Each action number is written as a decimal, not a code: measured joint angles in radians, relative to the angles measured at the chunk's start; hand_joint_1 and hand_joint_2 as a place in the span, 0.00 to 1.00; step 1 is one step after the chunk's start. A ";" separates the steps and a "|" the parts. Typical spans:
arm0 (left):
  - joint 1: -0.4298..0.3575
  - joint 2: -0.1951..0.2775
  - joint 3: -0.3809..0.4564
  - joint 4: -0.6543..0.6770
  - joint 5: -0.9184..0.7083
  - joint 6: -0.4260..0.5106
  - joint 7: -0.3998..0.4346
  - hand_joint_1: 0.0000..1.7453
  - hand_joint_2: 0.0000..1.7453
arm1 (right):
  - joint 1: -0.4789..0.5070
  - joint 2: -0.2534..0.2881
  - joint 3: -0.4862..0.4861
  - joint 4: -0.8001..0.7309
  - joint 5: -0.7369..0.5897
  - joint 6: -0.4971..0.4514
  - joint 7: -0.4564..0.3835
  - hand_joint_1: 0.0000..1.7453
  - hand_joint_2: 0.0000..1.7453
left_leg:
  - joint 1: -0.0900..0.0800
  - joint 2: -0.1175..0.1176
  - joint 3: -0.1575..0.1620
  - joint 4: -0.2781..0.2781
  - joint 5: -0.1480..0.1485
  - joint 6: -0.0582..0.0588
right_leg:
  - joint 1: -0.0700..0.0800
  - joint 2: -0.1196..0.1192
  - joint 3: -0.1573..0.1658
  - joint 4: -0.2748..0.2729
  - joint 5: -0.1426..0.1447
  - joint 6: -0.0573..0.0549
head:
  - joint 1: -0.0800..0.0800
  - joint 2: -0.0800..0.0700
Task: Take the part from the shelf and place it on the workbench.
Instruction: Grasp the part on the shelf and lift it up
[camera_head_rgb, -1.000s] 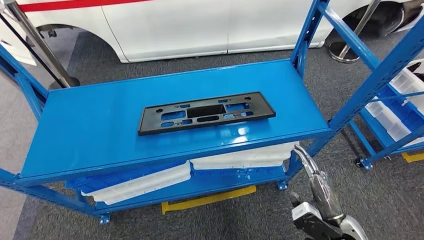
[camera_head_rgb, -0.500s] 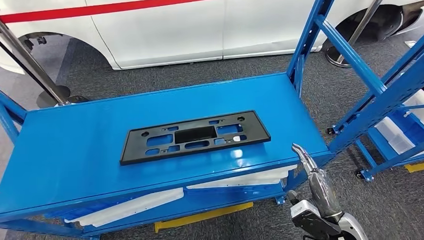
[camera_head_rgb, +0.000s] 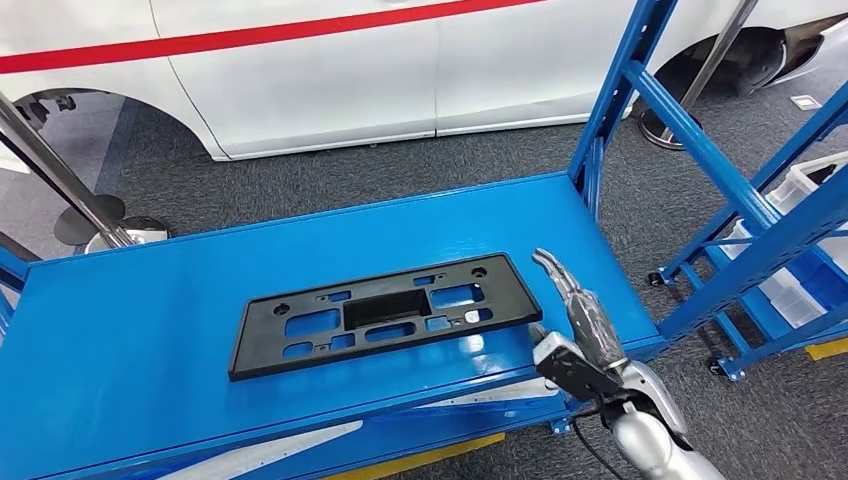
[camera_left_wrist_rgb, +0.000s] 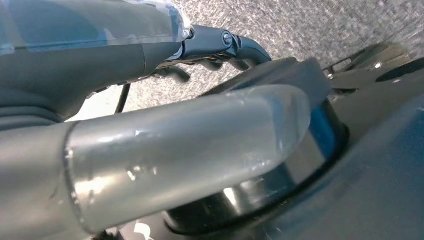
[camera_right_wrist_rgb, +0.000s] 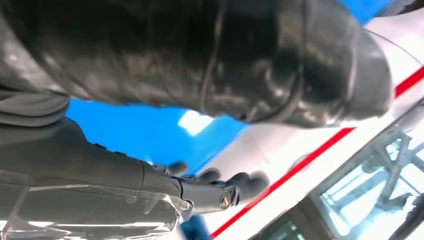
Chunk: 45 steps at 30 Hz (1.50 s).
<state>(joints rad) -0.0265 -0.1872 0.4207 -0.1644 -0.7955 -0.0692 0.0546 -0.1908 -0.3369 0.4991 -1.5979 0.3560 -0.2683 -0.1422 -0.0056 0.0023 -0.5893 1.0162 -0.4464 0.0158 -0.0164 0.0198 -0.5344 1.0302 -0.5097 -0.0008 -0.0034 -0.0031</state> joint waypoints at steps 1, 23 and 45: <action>-0.003 -0.002 -0.003 0.000 -0.002 -0.002 0.006 0.00 0.00 | -0.038 0.021 0.014 0.033 -0.002 0.008 0.003 0.00 0.75 | -0.001 -0.001 0.000 0.000 0.000 0.000 | -0.002 -0.001 0.001 -0.003 0.001 -0.001 | 0.000 0.000; -0.013 -0.017 -0.008 0.000 0.005 -0.002 0.061 0.00 0.00 | -0.212 0.196 0.230 0.233 0.009 0.033 0.024 0.00 1.00 | -0.002 -0.011 0.002 0.000 -0.005 0.010 | 0.000 -0.011 0.011 -0.017 0.000 0.012 | 0.000 0.000; -0.013 -0.015 -0.008 0.000 0.007 -0.010 0.051 0.00 0.00 | -0.255 0.197 0.330 0.294 0.045 0.097 0.066 0.00 1.00 | -0.001 -0.010 0.002 0.000 -0.005 0.009 | 0.000 -0.011 0.011 -0.016 0.000 0.012 | 0.000 0.000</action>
<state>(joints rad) -0.0396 -0.2018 0.4131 -0.1644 -0.7885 -0.0793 0.1057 -0.4453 -0.1404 0.8291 -1.3038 0.4005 -0.1717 -0.0766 -0.0066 -0.0080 -0.5875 1.0164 -0.4511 0.0253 -0.0161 0.0087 -0.5236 1.0137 -0.5097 0.0114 -0.0034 -0.0031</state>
